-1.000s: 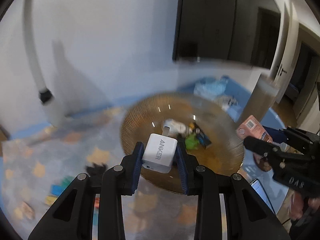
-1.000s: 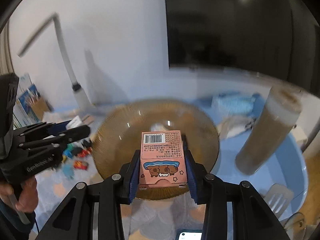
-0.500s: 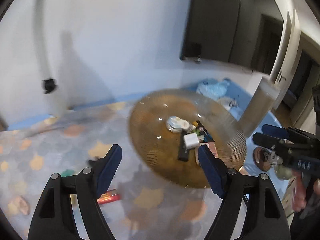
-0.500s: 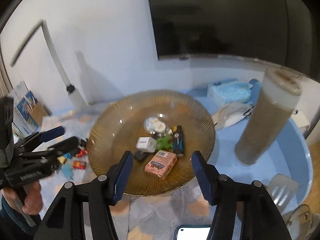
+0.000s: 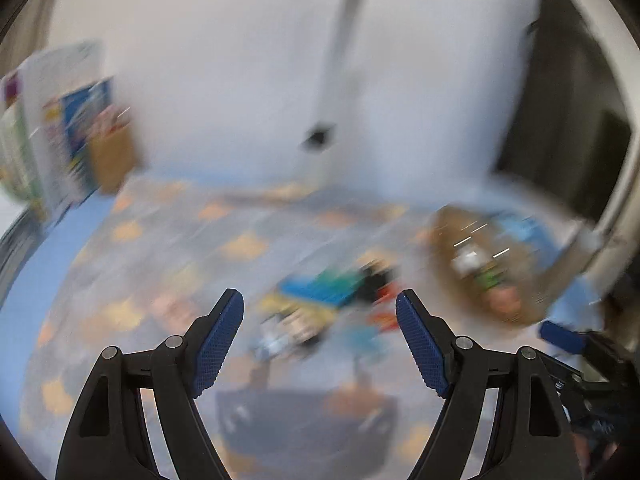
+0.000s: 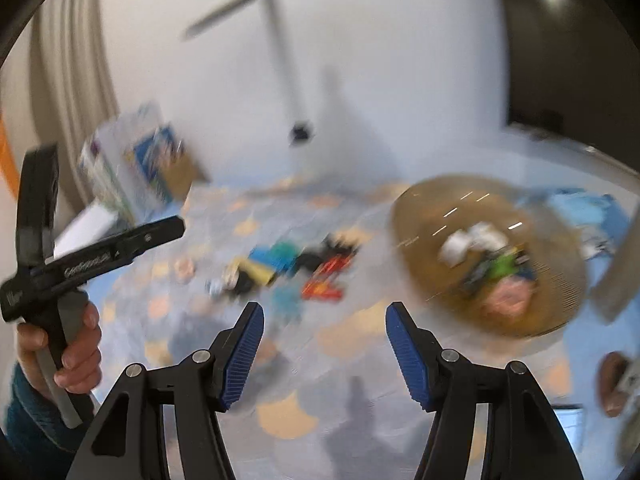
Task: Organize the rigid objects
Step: 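Withdraw both open tools back over the table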
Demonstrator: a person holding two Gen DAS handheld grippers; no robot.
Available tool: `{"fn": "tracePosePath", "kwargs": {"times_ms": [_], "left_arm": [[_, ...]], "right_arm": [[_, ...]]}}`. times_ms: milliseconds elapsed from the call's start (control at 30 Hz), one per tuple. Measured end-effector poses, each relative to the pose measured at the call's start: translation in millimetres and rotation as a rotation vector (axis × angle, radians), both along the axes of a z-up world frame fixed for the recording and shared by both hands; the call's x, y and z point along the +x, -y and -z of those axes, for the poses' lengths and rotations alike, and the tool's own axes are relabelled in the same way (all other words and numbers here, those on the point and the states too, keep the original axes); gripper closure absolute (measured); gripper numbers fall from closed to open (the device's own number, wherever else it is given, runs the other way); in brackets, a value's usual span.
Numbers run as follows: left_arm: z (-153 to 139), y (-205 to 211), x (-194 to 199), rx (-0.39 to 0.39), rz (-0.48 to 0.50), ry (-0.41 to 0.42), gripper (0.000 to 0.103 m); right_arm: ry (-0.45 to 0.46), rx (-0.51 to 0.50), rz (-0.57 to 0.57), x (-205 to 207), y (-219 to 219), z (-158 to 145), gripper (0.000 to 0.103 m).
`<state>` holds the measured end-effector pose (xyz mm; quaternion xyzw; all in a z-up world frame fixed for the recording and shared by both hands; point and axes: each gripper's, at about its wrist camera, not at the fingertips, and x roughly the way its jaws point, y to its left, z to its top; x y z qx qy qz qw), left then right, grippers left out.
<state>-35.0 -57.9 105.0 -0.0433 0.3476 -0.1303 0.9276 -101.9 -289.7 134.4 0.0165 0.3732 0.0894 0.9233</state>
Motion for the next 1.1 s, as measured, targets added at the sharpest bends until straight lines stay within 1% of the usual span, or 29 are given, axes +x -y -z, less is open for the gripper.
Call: {"fn": "tracePosePath", "kwargs": {"times_ms": [33, 67, 100, 133, 267, 333, 400, 467, 533, 667, 967, 1033, 1100], "left_arm": [[22.3, -7.8, 0.7, 0.031, -0.031, -0.028, 0.026], [37.7, -12.4, 1.2, 0.052, -0.048, -0.046, 0.026], [46.3, -16.3, 1.1, 0.064, -0.056, -0.057, 0.026], [61.1, -19.9, 1.7, 0.074, -0.066, -0.075, 0.026], [86.4, -28.1, 5.4, 0.050, -0.083, -0.122, 0.026], [86.0, -30.1, 5.0, 0.051, -0.091, -0.120, 0.026], [84.8, -29.9, 1.6, 0.056, -0.098, -0.088, 0.026], [87.7, -28.8, 0.8, 0.070, -0.098, -0.095, 0.026], [86.9, -26.3, -2.2, 0.081, -0.099, -0.079, 0.026], [87.0, -24.0, -1.1, 0.093, -0.092, -0.083, 0.026], [85.4, -29.3, -2.1, 0.060, -0.104, -0.076, 0.026], [84.7, -31.2, -2.8, 0.049, -0.103, -0.074, 0.026], [83.6, -37.4, -2.8, 0.019, -0.104, -0.083, 0.026]], "right_arm": [[-0.006, -0.013, -0.005, 2.2, -8.3, 14.2, 0.041], [-0.016, -0.022, -0.009, 4.5, -13.9, 28.7, 0.041], [-0.035, -0.020, -0.016, 7.5, -17.6, 44.8, 0.041], [-0.054, -0.012, -0.015, 11.1, -17.8, 55.2, 0.041], [-0.107, -0.004, 0.011, 22.7, -9.1, 85.1, 0.041], [-0.113, -0.003, 0.021, 24.2, -2.6, 93.9, 0.041], [-0.145, 0.031, 0.026, 26.5, 3.4, 100.5, 0.041], [-0.138, 0.051, 0.040, 26.2, 7.8, 99.4, 0.041], [-0.137, 0.063, 0.055, 25.4, 11.3, 99.5, 0.040], [-0.130, 0.064, 0.065, 23.0, 11.7, 96.9, 0.039], [-0.143, 0.045, 0.062, 25.3, 7.0, 98.4, 0.037], [-0.144, 0.040, 0.060, 26.3, 7.1, 98.8, 0.037], [-0.145, 0.039, 0.061, 27.3, 7.2, 99.1, 0.037]]}}
